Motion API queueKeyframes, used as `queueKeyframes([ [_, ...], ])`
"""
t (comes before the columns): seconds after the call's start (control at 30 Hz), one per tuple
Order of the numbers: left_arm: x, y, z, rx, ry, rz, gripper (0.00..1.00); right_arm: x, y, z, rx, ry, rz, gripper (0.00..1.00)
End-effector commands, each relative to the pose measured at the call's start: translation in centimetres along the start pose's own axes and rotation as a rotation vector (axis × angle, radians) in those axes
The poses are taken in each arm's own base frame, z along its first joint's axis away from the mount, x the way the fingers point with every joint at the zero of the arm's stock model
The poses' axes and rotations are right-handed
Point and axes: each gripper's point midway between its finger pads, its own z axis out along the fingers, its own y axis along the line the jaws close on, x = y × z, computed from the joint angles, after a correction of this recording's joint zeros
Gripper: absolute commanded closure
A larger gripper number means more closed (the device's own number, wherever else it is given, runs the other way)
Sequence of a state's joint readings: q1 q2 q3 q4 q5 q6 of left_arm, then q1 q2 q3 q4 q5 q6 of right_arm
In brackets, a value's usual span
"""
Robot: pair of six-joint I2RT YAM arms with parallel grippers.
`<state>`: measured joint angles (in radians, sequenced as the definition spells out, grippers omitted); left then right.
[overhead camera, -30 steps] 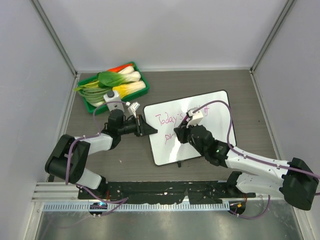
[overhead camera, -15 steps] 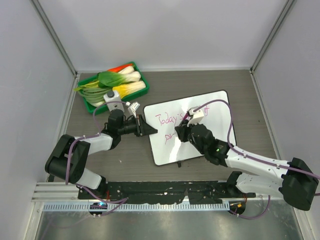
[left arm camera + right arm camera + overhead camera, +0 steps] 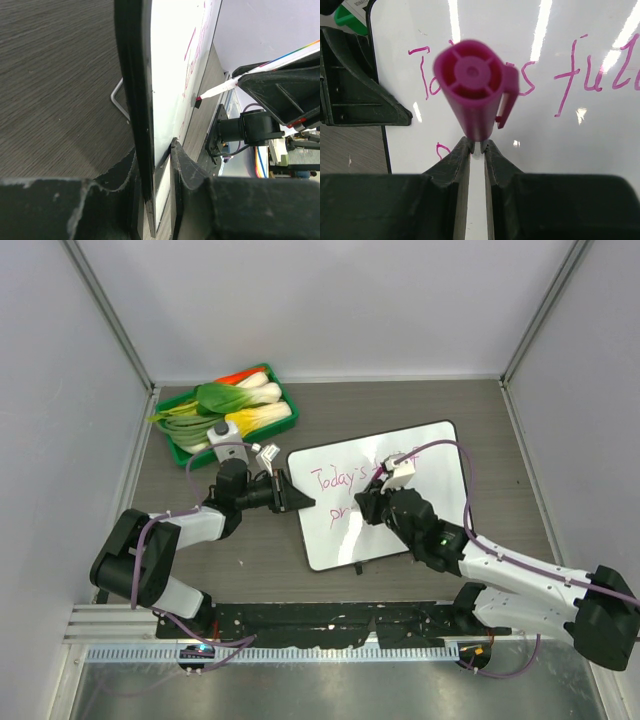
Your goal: Write a sentence on the whiteboard
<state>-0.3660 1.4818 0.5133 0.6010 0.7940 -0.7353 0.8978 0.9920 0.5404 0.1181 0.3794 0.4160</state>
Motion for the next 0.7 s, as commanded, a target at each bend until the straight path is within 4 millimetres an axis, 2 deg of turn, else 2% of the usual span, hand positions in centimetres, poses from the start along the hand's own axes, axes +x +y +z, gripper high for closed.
queueKeyframes([
  [0.0,0.0,5.1,-0.1,-0.208,-0.037,0.077,1.0,-3.2,1.3,-0.4,-0.04,-0.076,0.018,0.99],
  [0.17,-0.2,5.1,-0.1,-0.206,-0.039,0.079,1.0,-3.4,0.9,0.1,-0.007,-0.081,0.004,0.98],
  [0.67,-0.1,5.2,0.0,-0.209,-0.035,0.074,1.0,-0.7,0.1,1.0,0.013,-0.012,-0.037,0.99],
])
